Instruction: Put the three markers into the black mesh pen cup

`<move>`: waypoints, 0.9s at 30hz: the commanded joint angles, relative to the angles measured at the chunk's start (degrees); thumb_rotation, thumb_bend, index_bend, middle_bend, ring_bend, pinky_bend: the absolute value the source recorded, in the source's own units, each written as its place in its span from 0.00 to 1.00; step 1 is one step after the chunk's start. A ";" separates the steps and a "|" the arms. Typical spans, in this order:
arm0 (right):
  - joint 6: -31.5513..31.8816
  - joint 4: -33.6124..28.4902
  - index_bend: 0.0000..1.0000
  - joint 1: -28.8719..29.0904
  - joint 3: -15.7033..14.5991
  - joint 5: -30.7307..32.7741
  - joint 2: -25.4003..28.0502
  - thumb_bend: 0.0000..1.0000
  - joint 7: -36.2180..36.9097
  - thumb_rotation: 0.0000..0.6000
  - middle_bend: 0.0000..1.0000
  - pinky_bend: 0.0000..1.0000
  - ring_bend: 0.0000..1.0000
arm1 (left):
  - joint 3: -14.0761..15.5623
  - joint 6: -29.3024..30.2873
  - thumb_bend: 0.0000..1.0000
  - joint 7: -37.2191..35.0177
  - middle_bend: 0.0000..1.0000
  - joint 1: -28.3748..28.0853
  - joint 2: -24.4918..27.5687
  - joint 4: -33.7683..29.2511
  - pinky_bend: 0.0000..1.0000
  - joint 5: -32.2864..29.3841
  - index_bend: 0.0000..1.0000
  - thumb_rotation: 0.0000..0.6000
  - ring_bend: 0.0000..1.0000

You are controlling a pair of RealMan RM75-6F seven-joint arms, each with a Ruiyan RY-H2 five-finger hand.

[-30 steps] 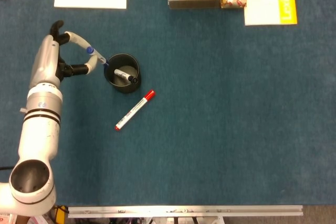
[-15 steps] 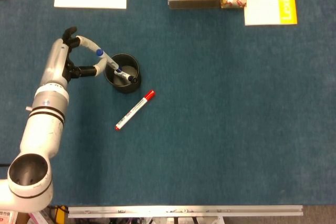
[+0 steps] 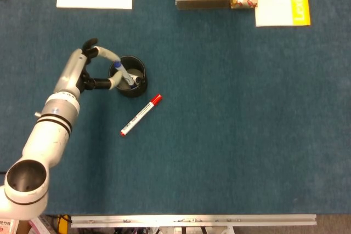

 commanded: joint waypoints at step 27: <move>-0.22 -0.31 0.10 -0.05 -0.10 0.08 0.15 0.00 -0.63 1.00 0.19 0.39 0.11 | 22.62 27.88 0.18 21.13 0.00 0.28 2.10 -8.99 0.07 29.97 0.33 1.00 0.00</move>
